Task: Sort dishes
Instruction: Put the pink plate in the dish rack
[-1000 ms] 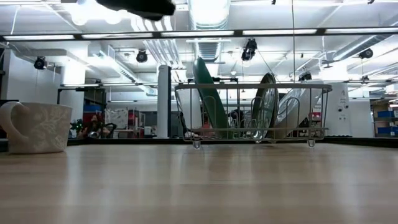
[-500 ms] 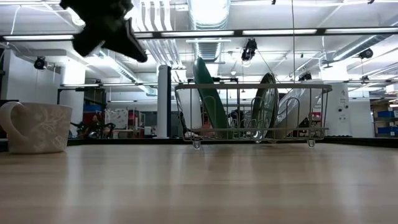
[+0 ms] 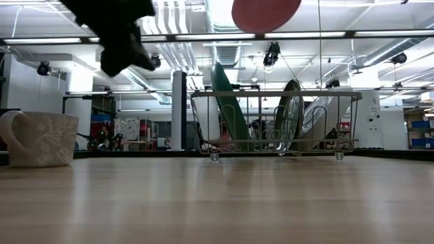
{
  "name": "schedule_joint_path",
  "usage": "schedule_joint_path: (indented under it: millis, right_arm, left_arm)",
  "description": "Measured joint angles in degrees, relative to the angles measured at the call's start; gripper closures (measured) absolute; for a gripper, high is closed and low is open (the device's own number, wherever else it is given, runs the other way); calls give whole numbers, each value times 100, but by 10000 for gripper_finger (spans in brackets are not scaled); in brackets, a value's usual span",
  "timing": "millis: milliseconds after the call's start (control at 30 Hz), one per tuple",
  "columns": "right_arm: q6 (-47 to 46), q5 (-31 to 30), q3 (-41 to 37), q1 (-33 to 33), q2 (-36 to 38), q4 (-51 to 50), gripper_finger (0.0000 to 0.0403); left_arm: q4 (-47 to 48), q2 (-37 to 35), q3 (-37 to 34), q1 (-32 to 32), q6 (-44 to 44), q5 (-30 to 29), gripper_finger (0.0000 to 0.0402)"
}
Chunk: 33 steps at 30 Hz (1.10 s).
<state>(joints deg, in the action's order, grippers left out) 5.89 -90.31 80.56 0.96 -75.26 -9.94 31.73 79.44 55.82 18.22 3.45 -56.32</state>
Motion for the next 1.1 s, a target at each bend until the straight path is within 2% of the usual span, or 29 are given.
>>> schedule_joint_path:
  millis: [67, 133, 267, 367, 433, 500, 567, 667, 767, 833, 900, 1000, 1100]
  right_arm:
    - [329, 36, 192, -239, -119, -25, 403]
    - [549, 34, 360, -377, -238, -6, 403]
    - [549, 22, 385, -375, -450, -45, 403]
    - [500, 55, 229, -181, -563, -411, 403]
    - [121, 73, 192, 90, -544, -690, 403]
    - [-514, 291, 192, 551, -422, -929, 403]
    - [-1206, 566, 196, 1045, -296, -1188, 403]
    - [-2638, 799, 199, 1650, -77, -2462, 403]
    - [-5129, 2077, 130, 1950, 76, -4172, 403]
    - [-6369, 2267, -176, 2152, -24, -4842, 403]
    - [-7129, 2281, -596, 2322, -181, -4964, 403]
    - [-8044, 2183, -1137, 2545, -353, -4714, 403]
    - [-8576, 1517, -1470, 2731, -611, -4192, 403]
  left_arm:
    - [-364, -1, 208, 4, 727, 940, 402]
    - [-791, -2, 396, 7, 1042, 1671, 401]
    - [-1399, -7, 797, -78, 1903, 1748, 402]
    - [-1375, -75, 1294, -272, 2471, 1741, 402]
    - [-1237, -202, 1705, -480, 2728, 1918, 402]
    - [-917, -358, 2084, -799, 2999, 2510, 402]
    - [-586, -527, 2395, -1171, 3107, 3400, 402]
    - [-260, -872, 2769, -1804, 3117, 5302, 402]
    - [-276, -1215, 2882, -2527, 2993, 7450, 401]
    - [-374, -1328, 2792, -2927, 2860, 8465, 401]
    - [-510, -1379, 2565, -3201, 2807, 8848, 401]
    - [-706, -1327, 2120, -3428, 2723, 8724, 401]
    - [-912, -1278, 1714, -3491, 2646, 8726, 401]
